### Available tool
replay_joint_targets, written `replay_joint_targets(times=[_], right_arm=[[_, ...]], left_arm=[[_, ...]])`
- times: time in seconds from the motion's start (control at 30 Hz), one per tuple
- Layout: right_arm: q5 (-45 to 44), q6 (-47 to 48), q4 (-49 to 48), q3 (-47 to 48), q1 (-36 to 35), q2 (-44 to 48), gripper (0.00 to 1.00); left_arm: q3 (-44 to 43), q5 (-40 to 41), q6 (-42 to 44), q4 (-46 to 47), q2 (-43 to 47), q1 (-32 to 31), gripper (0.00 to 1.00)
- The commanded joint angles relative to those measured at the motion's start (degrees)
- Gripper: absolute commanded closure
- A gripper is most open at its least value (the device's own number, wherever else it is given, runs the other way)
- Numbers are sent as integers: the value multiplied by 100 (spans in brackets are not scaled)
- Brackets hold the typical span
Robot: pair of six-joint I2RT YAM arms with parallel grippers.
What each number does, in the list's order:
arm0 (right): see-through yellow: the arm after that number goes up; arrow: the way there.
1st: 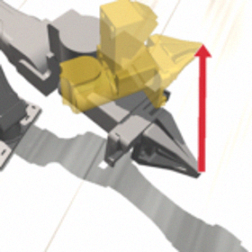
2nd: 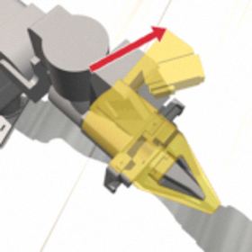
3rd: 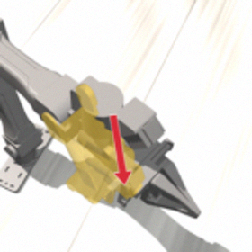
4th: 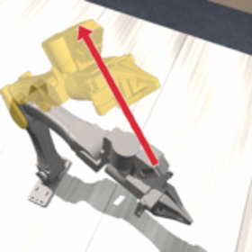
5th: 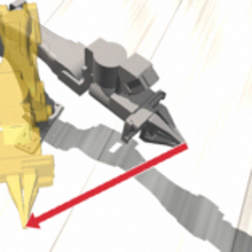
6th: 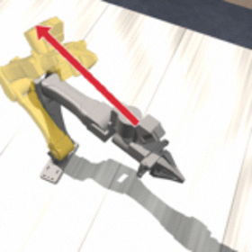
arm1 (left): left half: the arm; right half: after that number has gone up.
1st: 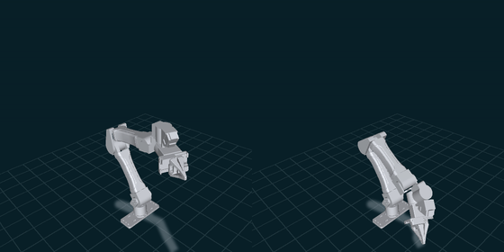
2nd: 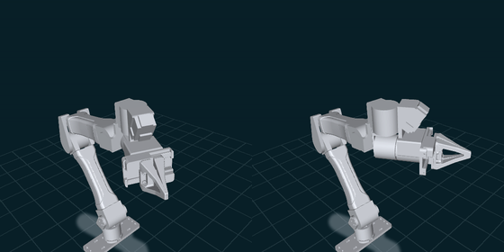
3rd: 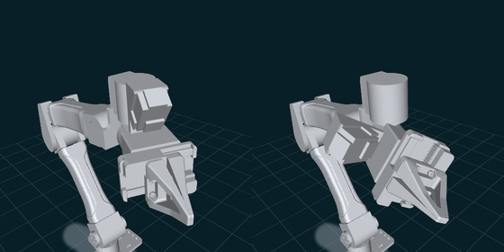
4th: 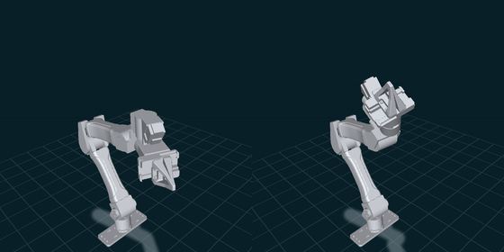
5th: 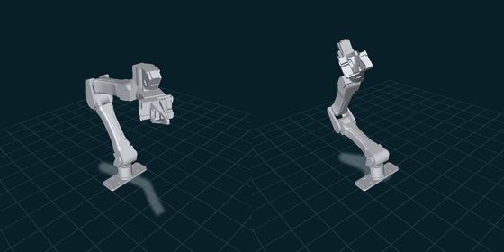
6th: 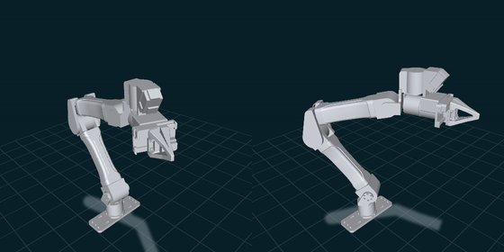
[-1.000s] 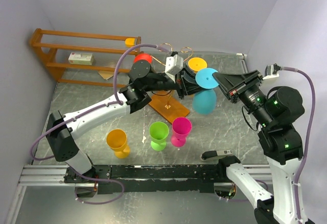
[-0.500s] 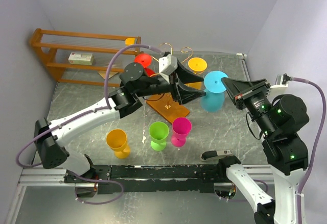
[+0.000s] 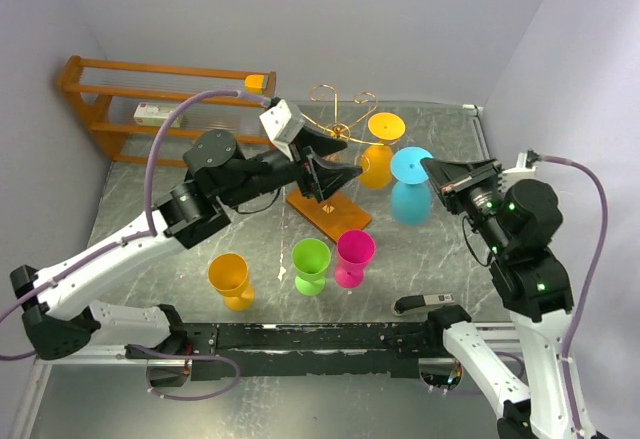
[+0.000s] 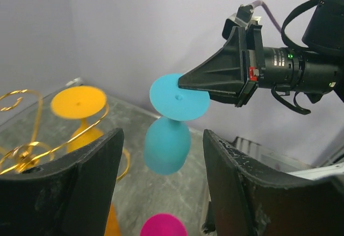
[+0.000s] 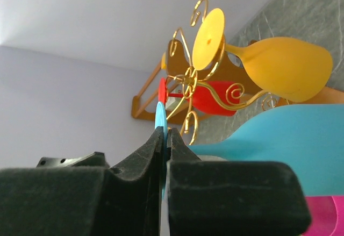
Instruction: Place the wine glass upside down on the wine glass rack
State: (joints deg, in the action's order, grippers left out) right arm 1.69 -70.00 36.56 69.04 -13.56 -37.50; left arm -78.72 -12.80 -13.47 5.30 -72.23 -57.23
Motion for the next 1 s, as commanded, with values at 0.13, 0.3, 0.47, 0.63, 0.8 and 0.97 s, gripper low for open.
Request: replay_joint_targets(times=[0.13,0.3,0.47,0.63,0.8,0.97], right_arm=[[651,-319,-1509,-803,-11,-248,100],[760,-569,-2156,-1029,-7,-520,100],[781,-724,-2375,-1093,-14,-727,100],[811,-836,-2445,-1112,-17,-888,100],[780,-942,-2448,-1137,-26,-917,100],[766,-997,-2451,-1138,-118,-947,100]], left_arm=[[617,1483,750,-1175,898,-34,29],[1231,1948,801,-1143,1676,-34,28],[1442,2131,828,-1117,2009,-34,28],[1348,2228,862,-1257,2089,-34,29],[1309,2261,889,-1322,2061,-34,28],[1298,2258,879,-1362,1978,-38,29]])
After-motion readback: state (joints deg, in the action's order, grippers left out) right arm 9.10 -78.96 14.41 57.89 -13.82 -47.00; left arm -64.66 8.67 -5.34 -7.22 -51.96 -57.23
